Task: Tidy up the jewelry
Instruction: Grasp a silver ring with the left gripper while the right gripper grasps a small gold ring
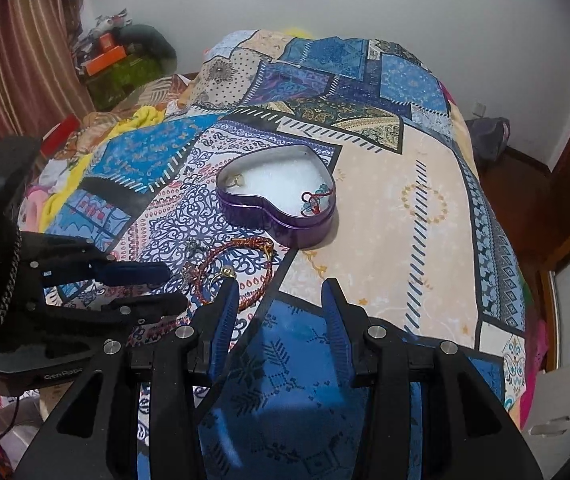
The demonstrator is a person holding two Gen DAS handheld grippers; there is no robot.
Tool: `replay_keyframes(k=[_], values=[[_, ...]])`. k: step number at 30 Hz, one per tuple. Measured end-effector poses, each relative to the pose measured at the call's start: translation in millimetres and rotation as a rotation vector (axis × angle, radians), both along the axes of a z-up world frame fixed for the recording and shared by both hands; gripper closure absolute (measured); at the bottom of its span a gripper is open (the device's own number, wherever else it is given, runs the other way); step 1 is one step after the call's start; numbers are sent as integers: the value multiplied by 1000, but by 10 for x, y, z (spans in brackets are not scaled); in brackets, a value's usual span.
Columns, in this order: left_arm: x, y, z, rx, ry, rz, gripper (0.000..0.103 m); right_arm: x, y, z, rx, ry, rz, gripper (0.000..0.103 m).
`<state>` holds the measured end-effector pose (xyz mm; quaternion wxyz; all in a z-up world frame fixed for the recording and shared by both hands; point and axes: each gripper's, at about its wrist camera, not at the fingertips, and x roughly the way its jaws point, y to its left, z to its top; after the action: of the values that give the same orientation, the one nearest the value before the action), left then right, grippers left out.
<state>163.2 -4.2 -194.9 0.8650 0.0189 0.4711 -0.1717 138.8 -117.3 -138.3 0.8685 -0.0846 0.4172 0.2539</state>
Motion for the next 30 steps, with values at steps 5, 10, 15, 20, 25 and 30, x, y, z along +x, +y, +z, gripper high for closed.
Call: replay_keyframes(k=[5, 10, 15, 20, 25, 30], values=[[43, 19, -24, -18, 0, 1, 76, 19, 53, -27, 0, -2, 24, 64], [68, 26, -43, -25, -7, -1, 83, 70, 101, -40, 20, 14, 57, 64], [28, 24, -20, -12, -25, -6, 83, 94, 211, -79, 14, 22, 95, 73], [3, 95, 29, -17, -42, 23, 83, 157, 322, -135, 5, 53, 138, 84], [-16, 193, 94, -30, -59, 46, 83, 210, 428, -218, -21, 85, 172, 87], [-20, 232, 133, -35, -70, 62, 83, 221, 476, -268, -34, 107, 187, 94]])
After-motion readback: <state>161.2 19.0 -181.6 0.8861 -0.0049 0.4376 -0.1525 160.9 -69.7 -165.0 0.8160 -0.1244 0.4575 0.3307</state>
